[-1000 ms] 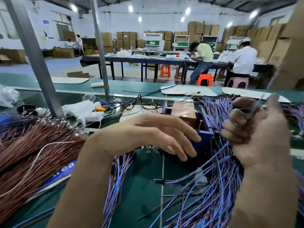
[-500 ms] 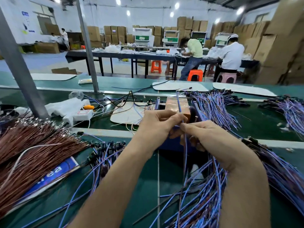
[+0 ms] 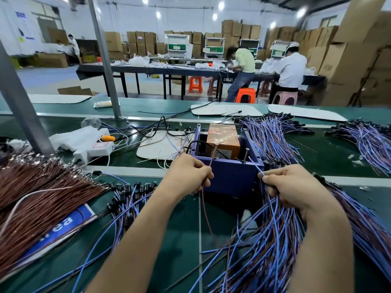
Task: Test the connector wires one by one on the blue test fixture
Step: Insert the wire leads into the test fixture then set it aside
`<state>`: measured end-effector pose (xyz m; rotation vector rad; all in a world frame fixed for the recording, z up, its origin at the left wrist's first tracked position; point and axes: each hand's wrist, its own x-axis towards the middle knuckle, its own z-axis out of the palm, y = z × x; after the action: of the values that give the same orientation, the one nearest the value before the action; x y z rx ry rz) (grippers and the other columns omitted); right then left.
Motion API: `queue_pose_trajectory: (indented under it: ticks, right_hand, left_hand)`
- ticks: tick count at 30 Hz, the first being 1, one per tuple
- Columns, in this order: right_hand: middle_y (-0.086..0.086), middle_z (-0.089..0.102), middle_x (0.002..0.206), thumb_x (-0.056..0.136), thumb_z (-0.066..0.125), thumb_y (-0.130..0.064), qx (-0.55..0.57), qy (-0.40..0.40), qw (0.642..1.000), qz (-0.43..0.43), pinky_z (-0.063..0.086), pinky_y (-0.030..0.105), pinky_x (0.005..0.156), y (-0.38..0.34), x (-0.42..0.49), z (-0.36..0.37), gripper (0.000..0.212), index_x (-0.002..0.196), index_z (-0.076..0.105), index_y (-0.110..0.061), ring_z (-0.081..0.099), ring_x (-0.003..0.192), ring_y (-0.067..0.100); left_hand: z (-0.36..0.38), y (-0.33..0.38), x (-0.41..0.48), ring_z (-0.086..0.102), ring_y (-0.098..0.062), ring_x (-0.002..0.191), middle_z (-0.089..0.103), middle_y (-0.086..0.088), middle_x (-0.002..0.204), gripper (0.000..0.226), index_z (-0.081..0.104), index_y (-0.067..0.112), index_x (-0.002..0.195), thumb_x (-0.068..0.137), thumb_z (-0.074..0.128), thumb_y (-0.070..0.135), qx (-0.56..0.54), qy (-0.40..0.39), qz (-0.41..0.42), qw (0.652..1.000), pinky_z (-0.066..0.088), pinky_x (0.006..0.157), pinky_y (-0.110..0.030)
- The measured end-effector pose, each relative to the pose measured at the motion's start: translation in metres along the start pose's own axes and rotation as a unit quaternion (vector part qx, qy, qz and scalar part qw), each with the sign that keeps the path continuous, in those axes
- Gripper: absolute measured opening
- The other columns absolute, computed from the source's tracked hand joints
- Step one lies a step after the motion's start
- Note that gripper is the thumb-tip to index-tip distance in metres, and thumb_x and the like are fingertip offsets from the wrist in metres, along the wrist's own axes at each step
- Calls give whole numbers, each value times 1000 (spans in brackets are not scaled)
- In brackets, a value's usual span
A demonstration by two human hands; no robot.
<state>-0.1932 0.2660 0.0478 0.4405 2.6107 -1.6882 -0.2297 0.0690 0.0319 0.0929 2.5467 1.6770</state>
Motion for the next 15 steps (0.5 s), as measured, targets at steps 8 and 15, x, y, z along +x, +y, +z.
queue_pose_trajectory:
  ticks: [8, 15]
  right_hand:
    - [-2, 46, 38, 95, 51, -3, -7, -38, 999, -18, 27, 12, 31, -1, -1, 1, 19, 92, 69, -9, 34, 28, 3]
    - [-3, 46, 37, 97, 49, -6, -11, -45, 999, -27, 27, 11, 32, 1, 0, 0, 21, 93, 69, -13, 32, 29, 3]
  left_hand:
    - [-1, 2, -2, 43, -5, 33, 59, 3, 45, 25, 69, 5, 72, 91, 53, 9, 4, -20, 13, 1000, 35, 37, -13]
    - [0, 3, -2, 45, -6, 33, 60, 2, 47, 25, 69, 4, 71, 90, 53, 8, 8, -17, 14, 1000, 36, 38, -13]
